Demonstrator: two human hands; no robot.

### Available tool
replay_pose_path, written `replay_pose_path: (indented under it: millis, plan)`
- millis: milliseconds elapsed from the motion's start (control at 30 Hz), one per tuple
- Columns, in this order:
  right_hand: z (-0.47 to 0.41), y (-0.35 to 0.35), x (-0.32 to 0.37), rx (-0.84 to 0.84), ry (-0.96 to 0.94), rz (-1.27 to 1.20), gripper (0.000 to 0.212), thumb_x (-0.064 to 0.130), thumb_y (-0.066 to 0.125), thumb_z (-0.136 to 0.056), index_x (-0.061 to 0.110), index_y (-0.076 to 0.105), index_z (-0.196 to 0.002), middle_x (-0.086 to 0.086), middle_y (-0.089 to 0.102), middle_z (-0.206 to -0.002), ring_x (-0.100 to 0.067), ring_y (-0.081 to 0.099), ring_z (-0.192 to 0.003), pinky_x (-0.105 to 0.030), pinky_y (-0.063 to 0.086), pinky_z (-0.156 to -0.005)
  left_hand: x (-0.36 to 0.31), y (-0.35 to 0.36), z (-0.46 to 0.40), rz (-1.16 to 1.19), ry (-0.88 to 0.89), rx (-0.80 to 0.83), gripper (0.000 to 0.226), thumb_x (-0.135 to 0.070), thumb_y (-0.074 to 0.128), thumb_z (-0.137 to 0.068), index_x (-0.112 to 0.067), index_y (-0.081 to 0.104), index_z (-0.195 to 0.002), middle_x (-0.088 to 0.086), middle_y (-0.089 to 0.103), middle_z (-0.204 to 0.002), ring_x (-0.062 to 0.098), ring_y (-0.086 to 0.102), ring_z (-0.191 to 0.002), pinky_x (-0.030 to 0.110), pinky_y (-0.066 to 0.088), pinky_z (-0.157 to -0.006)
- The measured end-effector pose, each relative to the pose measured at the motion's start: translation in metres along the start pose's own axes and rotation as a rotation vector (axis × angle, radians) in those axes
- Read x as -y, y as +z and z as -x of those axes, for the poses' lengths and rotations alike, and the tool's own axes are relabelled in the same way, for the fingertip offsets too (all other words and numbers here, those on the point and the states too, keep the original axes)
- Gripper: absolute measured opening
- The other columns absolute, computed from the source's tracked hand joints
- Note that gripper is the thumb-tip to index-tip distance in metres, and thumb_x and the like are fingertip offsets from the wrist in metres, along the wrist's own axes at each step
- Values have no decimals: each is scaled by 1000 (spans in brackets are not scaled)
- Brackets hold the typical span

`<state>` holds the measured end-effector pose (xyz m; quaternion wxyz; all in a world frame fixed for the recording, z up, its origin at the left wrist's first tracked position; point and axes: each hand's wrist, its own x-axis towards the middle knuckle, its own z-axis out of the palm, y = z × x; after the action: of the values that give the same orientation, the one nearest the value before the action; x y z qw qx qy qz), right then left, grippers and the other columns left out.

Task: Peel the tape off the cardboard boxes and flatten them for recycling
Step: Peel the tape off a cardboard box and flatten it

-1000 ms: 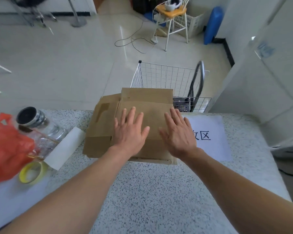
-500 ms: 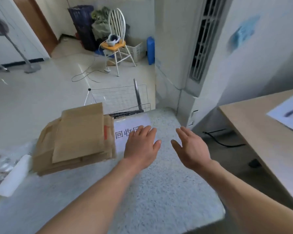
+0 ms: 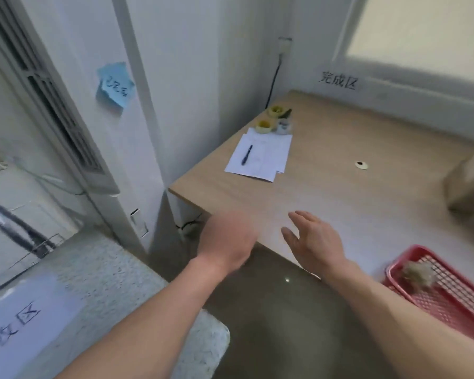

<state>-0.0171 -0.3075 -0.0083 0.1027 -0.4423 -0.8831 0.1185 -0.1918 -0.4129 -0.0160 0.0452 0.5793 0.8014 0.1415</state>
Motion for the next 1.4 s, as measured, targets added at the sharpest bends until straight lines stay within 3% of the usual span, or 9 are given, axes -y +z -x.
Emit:
replay_pose_path:
  millis: [67, 200, 533, 700, 900, 1067, 1233, 1333, 1400]
  plan:
    - [6, -14, -29, -41, 101, 11, 44, 42, 49, -101, 18, 57, -136, 2, 54, -145, -25, 51, -130, -36, 44, -97, -26, 7, -20, 19, 77, 28, 71, -56, 18, -88, -12, 62, -122, 6, 63, -124, 28, 57, -115, 39, 44, -94]
    - [20, -40, -80, -97, 228, 19, 48, 43, 48, -101, 18, 52, -142, 1, 51, -148, -23, 50, -133, -36, 43, -101, -77, 24, -52, 29, 223, 64, 45, -47, 39, -101, -17, 55, -129, 0, 58, -130, 23, 54, -114, 33, 43, -87]
    - [3, -83, -239, -221, 528, 1, 42, 39, 52, -99, 19, 59, -135, 2, 56, -143, -26, 56, -123, -35, 45, -92, -215, 70, -155, -1, 441, 130, 44, -47, 38, -103, -17, 53, -132, -2, 54, -135, 21, 49, -121, 32, 40, -87]
    - [-37, -103, -339, -246, 610, -9, 43, 36, 53, -99, 18, 57, -137, 1, 51, -146, -25, 53, -126, -38, 48, -91, -293, 105, -228, 10, 470, 164, 80, -62, 8, -84, -15, 57, -128, 1, 57, -131, 22, 51, -120, 35, 43, -89]
    - [-86, -136, -443, -236, 701, -15, 46, 35, 54, -97, 22, 52, -141, -1, 31, -160, -28, 49, -131, -38, 47, -90, -375, 130, -298, 23, 498, 163, 90, -63, 0, -76, -16, 56, -128, -1, 56, -132, 21, 51, -120, 34, 42, -89]
    - [-128, -157, -506, -180, 765, -20, 51, 36, 56, -96, 30, 44, -145, -5, 8, -166, -36, 48, -131, -42, 48, -91, -410, 152, -339, 41, 523, 186, 84, -62, 8, -81, -12, 61, -122, 4, 61, -125, 26, 56, -114, 39, 46, -85]
    - [-162, -163, -546, -100, 799, -42, 59, 36, 58, -96, 30, 36, -150, -3, 0, -167, -39, 45, -134, -46, 47, -98, -420, 173, -366, 56, 529, 217, 77, -59, 15, -85, -10, 64, -116, 6, 64, -119, 28, 59, -109, 40, 48, -81]
    - [-179, -161, -560, -46, 824, -54, 63, 37, 59, -96, 25, 33, -152, -5, 4, -167, -40, 41, -137, -48, 43, -102, -420, 182, -379, 47, 533, 260, 78, -60, 13, -84, -10, 63, -118, 5, 63, -119, 28, 57, -110, 39, 47, -82]
    - [-188, -159, -564, -41, 835, -80, 60, 36, 59, -95, 19, 38, -148, -9, 20, -162, -39, 42, -136, -48, 43, -102, -417, 187, -387, 68, 537, 248, 75, -59, 16, -85, -9, 64, -114, 6, 64, -115, 29, 58, -106, 41, 48, -80]
